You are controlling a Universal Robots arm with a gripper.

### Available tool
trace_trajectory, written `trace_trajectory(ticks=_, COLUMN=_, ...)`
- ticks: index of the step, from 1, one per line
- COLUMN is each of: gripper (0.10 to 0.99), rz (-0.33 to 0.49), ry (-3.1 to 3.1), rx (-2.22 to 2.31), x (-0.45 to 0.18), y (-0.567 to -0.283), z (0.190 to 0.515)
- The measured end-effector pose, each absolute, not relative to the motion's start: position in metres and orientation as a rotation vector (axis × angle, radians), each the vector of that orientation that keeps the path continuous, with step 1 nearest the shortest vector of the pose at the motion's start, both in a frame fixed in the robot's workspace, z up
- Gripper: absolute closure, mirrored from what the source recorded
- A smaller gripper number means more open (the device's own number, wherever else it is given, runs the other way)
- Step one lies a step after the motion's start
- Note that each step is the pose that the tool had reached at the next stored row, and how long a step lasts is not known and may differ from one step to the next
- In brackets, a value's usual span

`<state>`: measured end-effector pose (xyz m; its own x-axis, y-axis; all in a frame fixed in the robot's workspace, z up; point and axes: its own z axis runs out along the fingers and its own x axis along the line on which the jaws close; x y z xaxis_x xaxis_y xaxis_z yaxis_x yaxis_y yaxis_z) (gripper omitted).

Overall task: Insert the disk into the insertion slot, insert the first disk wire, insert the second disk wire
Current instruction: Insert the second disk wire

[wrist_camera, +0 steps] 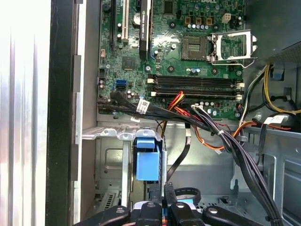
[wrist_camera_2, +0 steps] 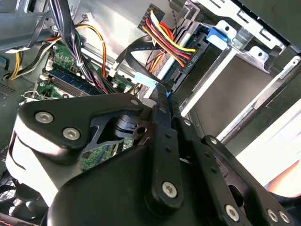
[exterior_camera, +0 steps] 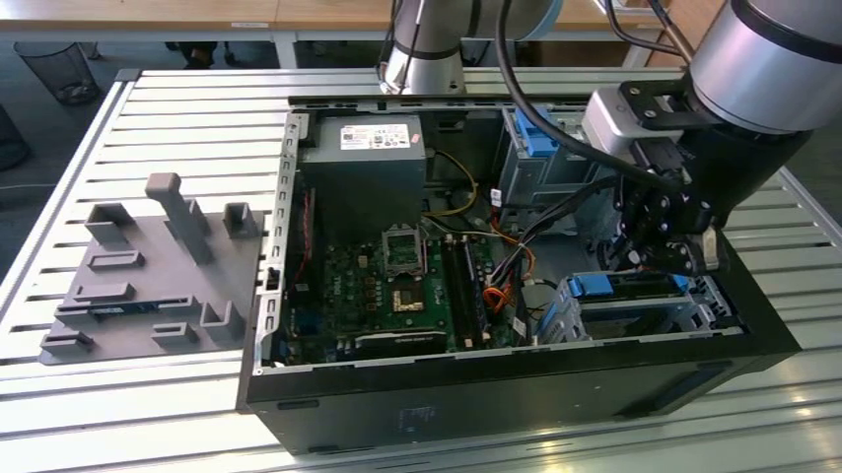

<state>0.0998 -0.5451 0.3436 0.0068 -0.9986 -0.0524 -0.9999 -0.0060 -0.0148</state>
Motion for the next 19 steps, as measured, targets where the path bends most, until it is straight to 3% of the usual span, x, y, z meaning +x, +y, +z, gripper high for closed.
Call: trace_trajectory(ticks=19, gripper=0.937, rz=0.086, ry=2.171, rx=-2.162, x=0.1008, y=-0.5547, z=0.3379)
